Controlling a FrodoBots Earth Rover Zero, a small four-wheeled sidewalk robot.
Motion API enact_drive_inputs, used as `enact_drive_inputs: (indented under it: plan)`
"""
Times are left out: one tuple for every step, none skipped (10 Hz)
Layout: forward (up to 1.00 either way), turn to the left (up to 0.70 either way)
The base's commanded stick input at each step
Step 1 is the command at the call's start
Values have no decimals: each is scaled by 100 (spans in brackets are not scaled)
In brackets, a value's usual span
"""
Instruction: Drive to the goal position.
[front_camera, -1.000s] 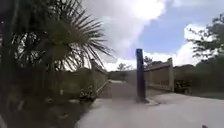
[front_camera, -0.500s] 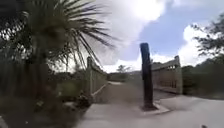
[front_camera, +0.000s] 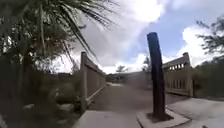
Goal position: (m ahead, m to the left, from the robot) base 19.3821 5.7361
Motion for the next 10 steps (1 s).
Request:
enact_drive_inputs:
  plan:
    - [85,0]
    - [85,0]
    - [85,0]
    - [85,0]
    - [85,0]
    - [85,0]
    - [85,0]
    - [85,0]
    - [85,0]
    - [85,0]
